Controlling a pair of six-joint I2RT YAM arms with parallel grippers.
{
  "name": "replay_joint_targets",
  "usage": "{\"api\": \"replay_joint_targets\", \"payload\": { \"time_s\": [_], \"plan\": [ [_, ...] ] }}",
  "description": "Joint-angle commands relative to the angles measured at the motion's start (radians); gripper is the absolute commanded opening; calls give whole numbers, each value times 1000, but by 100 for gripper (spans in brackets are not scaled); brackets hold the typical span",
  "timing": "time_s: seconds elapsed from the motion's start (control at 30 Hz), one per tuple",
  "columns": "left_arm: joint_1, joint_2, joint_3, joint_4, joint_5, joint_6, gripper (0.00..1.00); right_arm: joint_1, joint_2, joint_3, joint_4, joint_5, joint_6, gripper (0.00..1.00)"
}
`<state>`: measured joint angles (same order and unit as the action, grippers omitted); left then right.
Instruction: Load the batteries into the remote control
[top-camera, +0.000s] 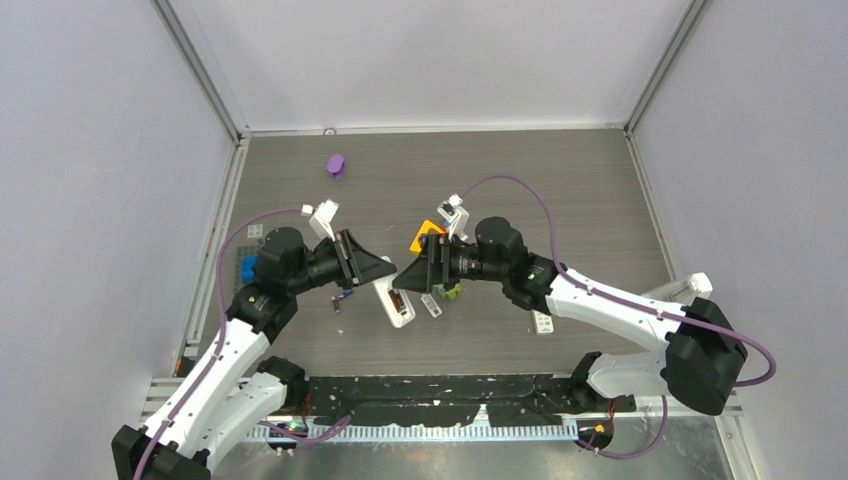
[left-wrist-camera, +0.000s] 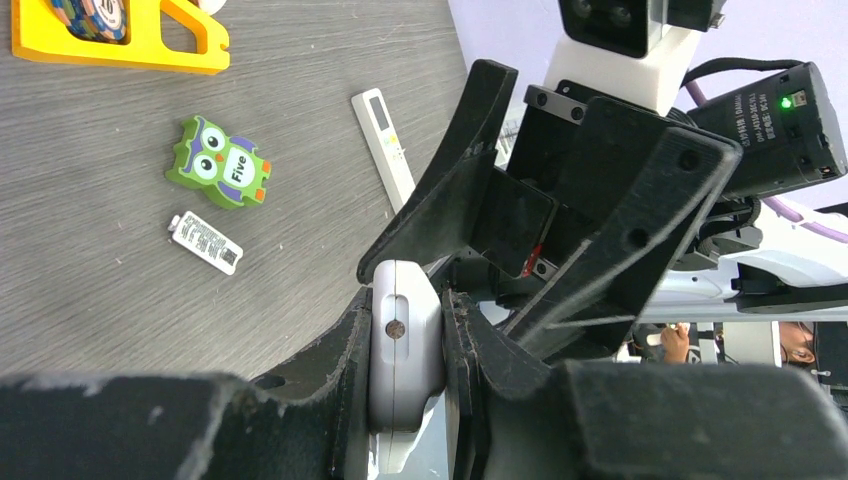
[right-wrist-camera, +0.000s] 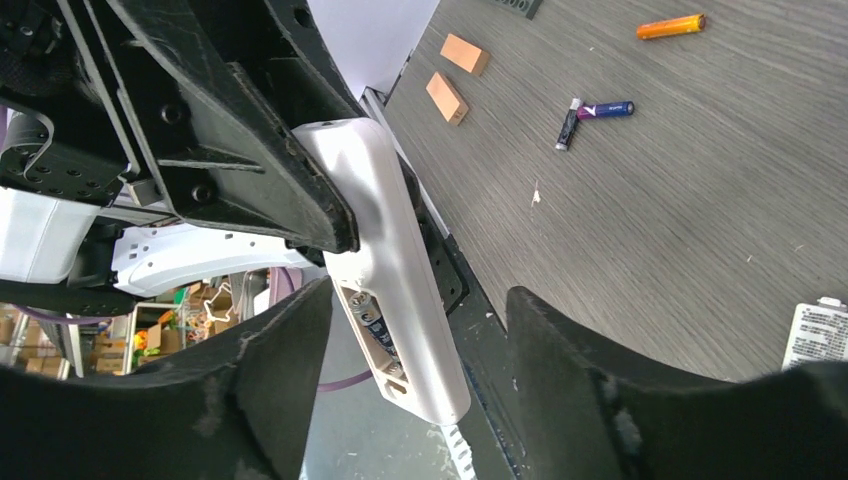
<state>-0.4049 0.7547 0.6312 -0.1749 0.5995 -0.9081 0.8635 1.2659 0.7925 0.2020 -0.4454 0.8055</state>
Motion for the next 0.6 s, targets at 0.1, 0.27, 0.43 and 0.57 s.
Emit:
{"api": "replay_joint_targets", "payload": {
  "time_s": [0.1,0.27,0.43,0.57],
  "plan": [
    [-2,-17,16,49,23,14,0,-2,29,2,74,-44,36,58],
    [-2,-20,17,47,26,14,0,-5,45,-3,87,-52,48,54],
    [-2,-30,24,33,7,0,0,-4,51,-5,71,-50,33,53],
    [-2,-42,51,-33,-22,-31,0,-3,43,-2,28,-26,-17,52]
  ]
}}
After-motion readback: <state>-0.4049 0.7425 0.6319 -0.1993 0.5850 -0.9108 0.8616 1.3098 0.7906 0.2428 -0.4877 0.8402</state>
